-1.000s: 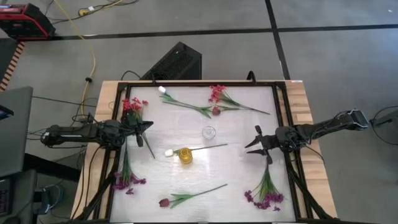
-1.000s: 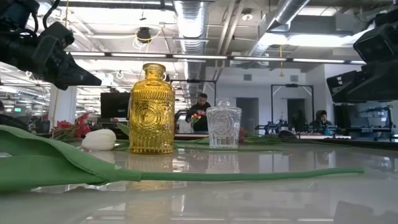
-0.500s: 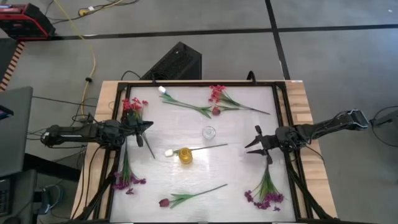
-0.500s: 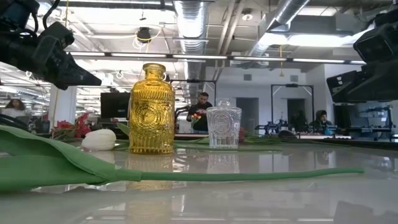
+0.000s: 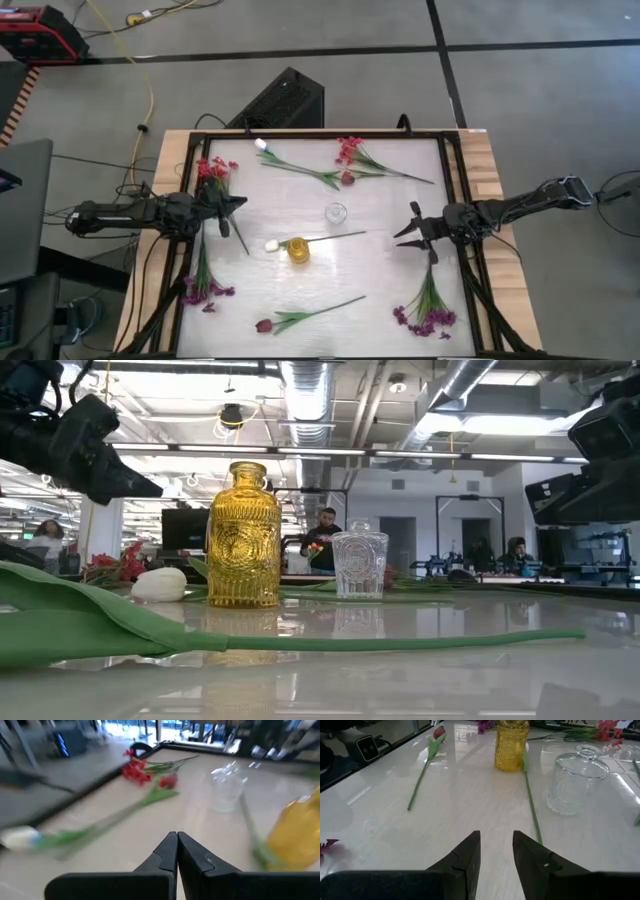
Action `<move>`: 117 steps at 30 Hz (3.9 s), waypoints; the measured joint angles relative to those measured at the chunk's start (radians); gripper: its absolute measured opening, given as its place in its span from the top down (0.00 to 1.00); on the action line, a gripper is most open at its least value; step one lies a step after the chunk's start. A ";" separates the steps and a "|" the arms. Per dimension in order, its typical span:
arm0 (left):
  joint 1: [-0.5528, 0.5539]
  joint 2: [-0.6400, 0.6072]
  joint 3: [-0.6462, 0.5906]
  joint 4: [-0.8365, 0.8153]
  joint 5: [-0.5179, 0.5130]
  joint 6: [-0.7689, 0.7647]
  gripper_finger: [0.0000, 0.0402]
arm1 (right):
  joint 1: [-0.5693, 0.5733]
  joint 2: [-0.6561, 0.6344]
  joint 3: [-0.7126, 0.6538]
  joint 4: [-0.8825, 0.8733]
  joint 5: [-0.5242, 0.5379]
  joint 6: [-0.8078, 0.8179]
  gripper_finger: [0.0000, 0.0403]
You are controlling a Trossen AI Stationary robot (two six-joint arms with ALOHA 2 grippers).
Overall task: Sort flowers into vase by color
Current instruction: Put the right purple flowers into the yellow vase
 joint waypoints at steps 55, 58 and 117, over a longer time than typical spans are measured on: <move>0.098 0.579 0.006 0.720 0.033 0.281 0.59 | 0.178 1.141 1.026 -1.276 0.234 -0.553 0.63; 0.098 0.579 0.006 0.719 0.007 0.290 0.59 | 0.225 1.191 1.029 -1.300 0.204 -0.551 0.61; 0.097 0.579 0.006 0.716 -0.023 0.286 0.59 | 0.048 0.843 1.082 -0.660 -0.004 -0.285 0.93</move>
